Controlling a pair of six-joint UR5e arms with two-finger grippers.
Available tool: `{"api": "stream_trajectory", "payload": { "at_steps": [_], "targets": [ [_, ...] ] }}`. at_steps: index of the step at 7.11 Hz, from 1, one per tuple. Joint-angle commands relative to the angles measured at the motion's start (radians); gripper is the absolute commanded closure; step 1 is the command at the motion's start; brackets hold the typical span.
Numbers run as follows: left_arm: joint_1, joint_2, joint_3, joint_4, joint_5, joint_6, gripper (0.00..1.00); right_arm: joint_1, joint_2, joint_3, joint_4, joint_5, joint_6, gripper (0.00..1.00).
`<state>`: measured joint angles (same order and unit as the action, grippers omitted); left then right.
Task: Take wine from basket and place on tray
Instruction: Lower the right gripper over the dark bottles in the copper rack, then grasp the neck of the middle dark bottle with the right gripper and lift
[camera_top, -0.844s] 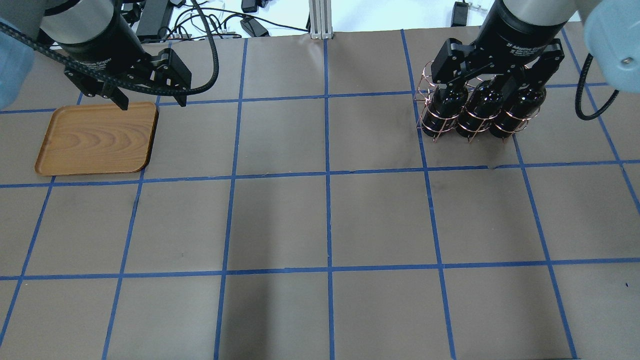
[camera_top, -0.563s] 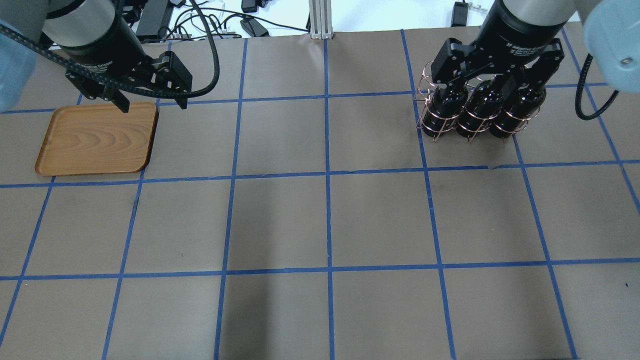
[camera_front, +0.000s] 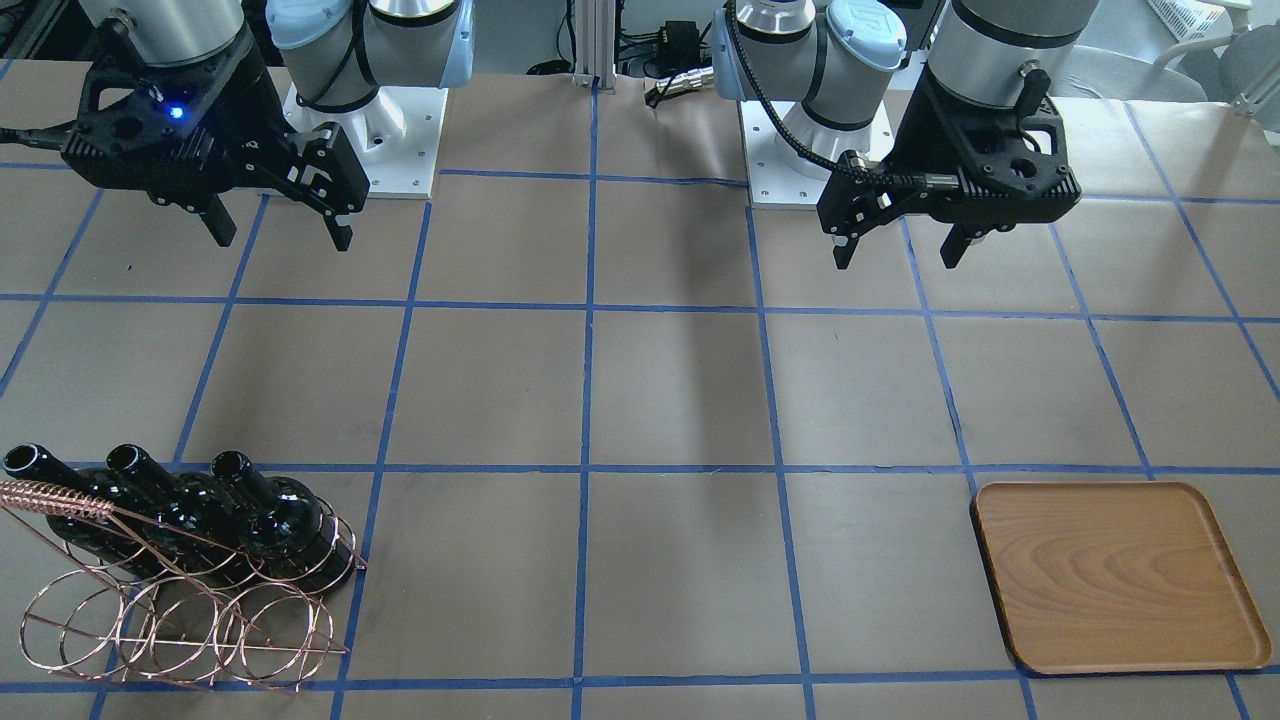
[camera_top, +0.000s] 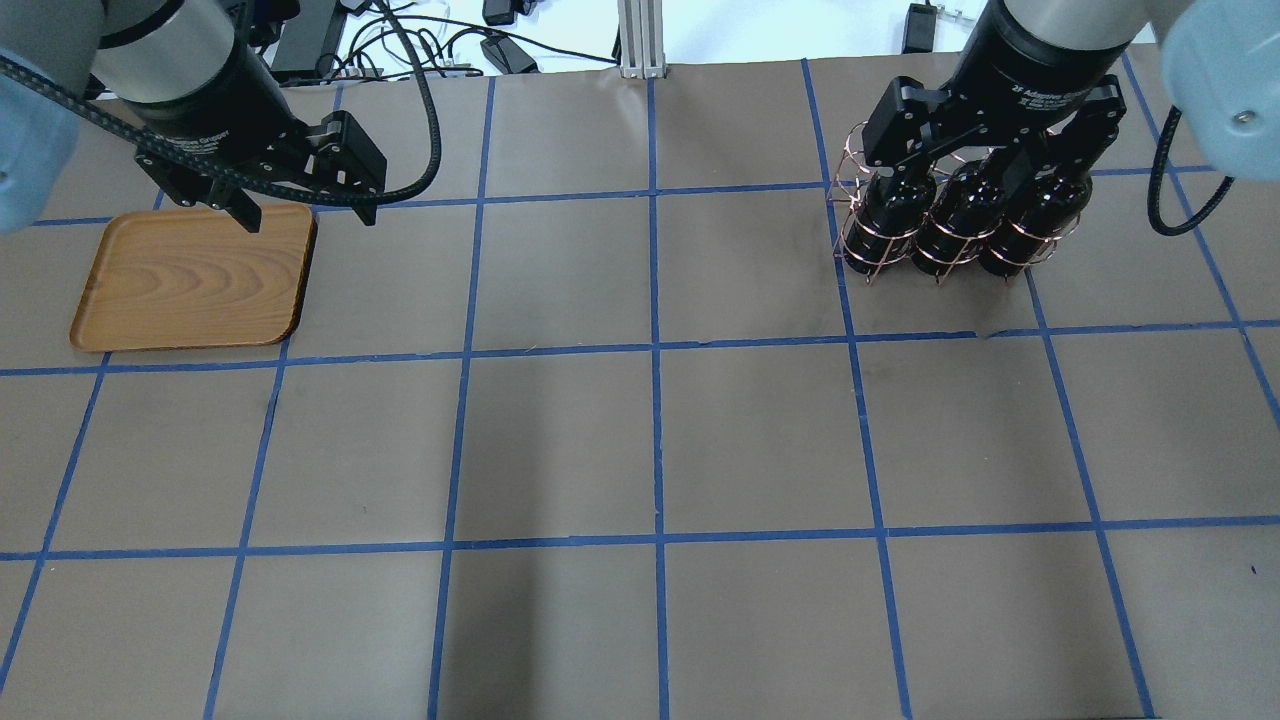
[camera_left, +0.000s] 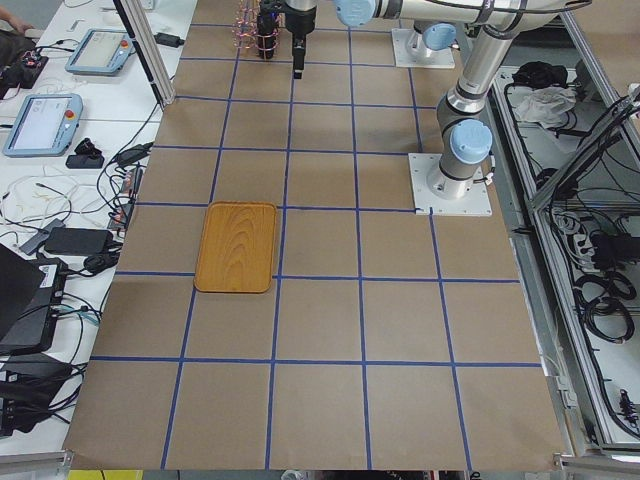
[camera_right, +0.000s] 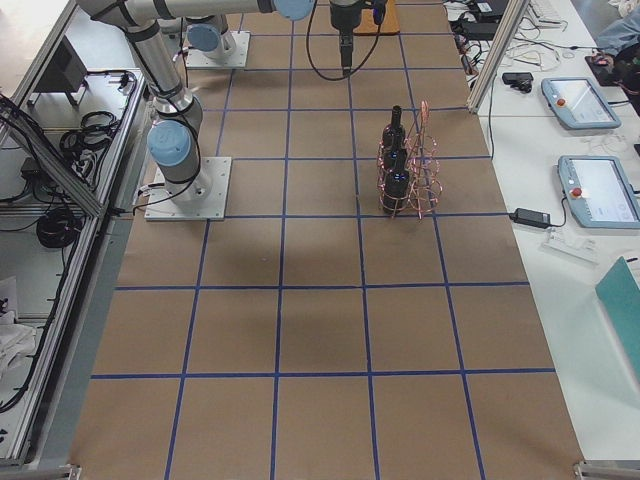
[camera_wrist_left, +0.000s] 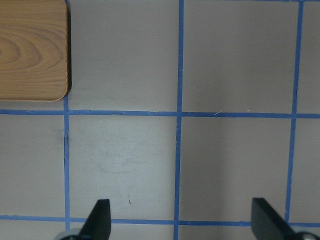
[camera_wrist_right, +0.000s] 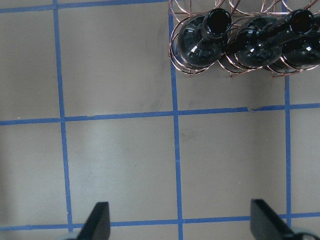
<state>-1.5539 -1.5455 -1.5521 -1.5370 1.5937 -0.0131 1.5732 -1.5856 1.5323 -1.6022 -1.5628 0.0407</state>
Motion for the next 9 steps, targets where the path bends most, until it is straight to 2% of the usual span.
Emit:
{"api": "stream_trajectory", "payload": {
  "at_steps": [1,3,5,6,9],
  "targets": [
    [0.000,0.007,0.000,-0.014,0.002,-0.001,0.00,-0.040,0.077,-0.044,-0.011,-0.043,-0.086,0.00],
    [0.000,0.007,-0.002,-0.012,0.000,-0.001,0.00,-0.129,0.203,-0.138,-0.022,-0.016,-0.122,0.00],
    [0.000,0.007,-0.002,-0.012,-0.001,-0.001,0.00,-0.179,0.297,-0.149,-0.118,-0.016,-0.214,0.00],
    [0.000,0.005,-0.002,-0.012,0.000,-0.001,0.00,-0.189,0.320,-0.149,-0.123,-0.026,-0.284,0.00],
    [0.002,0.005,-0.003,-0.012,-0.001,0.001,0.00,-0.190,0.351,-0.146,-0.148,-0.022,-0.277,0.00]
  ]
}}
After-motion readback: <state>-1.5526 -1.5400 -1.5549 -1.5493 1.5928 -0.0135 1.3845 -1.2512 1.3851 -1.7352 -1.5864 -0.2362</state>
